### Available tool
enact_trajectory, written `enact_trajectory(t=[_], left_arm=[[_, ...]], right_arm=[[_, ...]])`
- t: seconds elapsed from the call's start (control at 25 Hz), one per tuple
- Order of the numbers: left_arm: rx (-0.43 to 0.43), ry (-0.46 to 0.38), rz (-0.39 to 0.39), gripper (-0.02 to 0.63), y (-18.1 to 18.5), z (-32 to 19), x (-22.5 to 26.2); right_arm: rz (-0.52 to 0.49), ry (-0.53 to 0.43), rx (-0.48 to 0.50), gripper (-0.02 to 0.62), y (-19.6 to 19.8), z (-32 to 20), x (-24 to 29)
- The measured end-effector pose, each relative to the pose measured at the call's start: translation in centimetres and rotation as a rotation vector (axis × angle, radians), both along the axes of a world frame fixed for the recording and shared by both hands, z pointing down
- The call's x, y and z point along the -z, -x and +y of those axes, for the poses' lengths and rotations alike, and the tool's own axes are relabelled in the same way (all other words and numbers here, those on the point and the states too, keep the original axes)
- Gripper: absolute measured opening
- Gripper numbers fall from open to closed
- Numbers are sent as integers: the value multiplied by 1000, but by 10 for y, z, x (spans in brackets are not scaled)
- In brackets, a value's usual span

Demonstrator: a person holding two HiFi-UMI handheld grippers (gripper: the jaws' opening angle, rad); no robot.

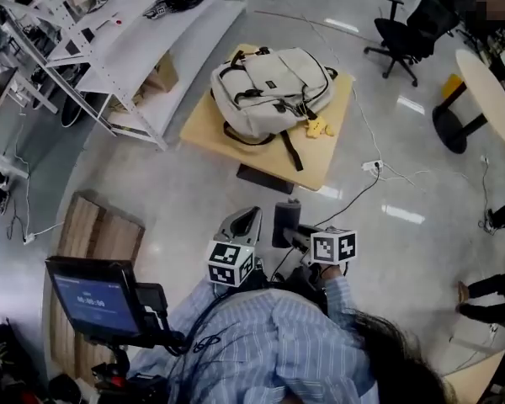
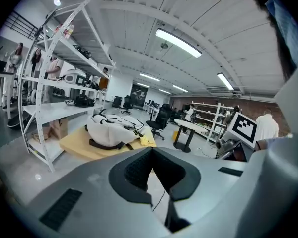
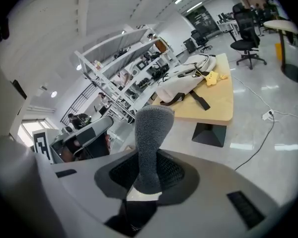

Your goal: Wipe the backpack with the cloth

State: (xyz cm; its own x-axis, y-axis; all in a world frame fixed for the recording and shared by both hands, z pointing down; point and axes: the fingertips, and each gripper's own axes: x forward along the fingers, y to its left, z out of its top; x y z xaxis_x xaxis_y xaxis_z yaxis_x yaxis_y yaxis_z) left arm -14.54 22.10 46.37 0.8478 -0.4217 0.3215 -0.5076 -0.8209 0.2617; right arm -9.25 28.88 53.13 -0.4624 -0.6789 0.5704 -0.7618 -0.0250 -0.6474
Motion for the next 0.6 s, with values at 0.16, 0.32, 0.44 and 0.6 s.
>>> enact_trajectory(t=[0.16, 0.32, 0.44, 0.6], left_arm=[[-30, 17, -3, 5, 3, 3, -6], [-30, 63, 33, 5, -2, 5, -5], [-34, 41, 39, 5, -9, 6, -1], [-18, 35, 39, 5, -24, 12, 7]], right_arm=[[-11, 8, -72, 94, 2, 9, -2], [-6, 13, -93, 94, -3, 18, 2], [1, 7, -113, 94, -15, 19, 5], [-9, -1, -107, 94, -32, 25, 15]])
